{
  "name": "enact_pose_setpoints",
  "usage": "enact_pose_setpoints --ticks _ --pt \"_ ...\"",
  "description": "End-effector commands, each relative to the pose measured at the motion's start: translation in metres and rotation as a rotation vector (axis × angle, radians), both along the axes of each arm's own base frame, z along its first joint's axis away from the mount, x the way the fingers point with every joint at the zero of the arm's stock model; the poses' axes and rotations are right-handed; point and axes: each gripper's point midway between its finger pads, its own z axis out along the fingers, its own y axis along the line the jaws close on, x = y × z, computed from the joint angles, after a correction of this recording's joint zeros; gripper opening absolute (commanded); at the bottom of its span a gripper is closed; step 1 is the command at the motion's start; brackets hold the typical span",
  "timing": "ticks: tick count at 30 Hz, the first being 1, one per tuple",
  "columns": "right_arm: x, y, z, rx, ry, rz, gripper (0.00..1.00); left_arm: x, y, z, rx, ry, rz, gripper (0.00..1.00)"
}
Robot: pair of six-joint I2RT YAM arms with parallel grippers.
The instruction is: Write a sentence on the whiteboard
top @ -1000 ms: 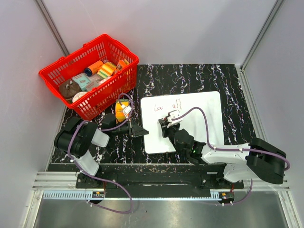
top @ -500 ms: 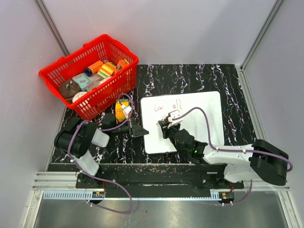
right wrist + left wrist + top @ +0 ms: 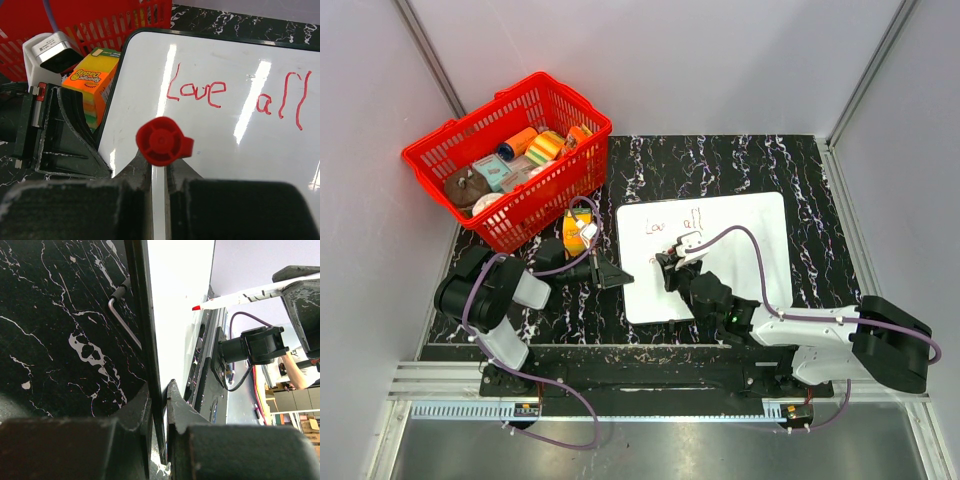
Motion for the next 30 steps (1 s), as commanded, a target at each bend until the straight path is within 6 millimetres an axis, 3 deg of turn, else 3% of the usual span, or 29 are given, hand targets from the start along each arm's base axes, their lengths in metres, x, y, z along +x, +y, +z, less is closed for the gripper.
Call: enact_pose_setpoints --ticks 1,19,30 --pt "0.003 0.0 0.014 0.058 -0.018 -0.034 0.0 0.009 0.008 -0.034 0.135 -0.076 0.053 0.0" --pt "0.009 0.011 0.019 0.085 -0.021 -0.039 0.0 0.008 0.007 -0.035 0.141 -0.077 0.049 0.0" --pt "0.006 0.009 0.004 0.047 0.009 -0.033 0.0 0.008 0.007 -0.035 0.144 -0.077 0.048 0.0"
